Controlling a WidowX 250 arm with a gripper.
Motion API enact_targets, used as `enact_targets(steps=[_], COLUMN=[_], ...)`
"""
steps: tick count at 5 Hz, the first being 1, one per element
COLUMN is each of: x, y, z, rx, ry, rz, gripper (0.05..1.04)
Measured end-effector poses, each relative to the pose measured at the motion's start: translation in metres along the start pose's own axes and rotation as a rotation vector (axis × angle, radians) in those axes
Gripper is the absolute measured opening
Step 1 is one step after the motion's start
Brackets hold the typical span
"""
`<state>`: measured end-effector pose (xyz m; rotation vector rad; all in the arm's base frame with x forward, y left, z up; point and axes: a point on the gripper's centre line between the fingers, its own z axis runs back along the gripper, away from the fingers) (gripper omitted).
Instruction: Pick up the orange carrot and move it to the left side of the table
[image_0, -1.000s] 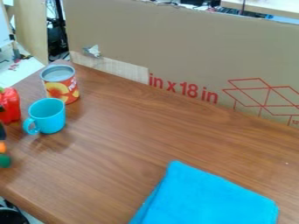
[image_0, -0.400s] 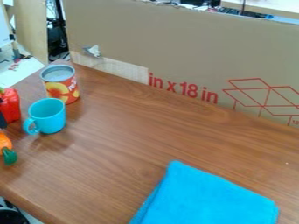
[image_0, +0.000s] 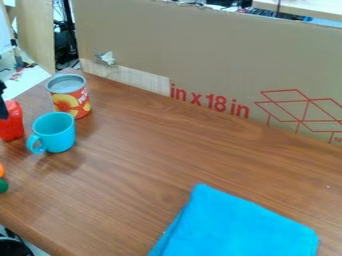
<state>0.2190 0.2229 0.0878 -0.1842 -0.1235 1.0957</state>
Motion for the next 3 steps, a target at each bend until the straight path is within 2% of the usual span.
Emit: enact_targets(steps=[1,2,3], x=[-0.003,-0.015,-0.033], y=[-0.028,-0.052,-0.067], z=[0.028,0.051,0.062], rx=[0.057,0.176,0.201], ry=[-0.009,0.052,0.117], rz=[-0.240,-0.504,-0.752], gripper=[1.003,1.003,1.003])
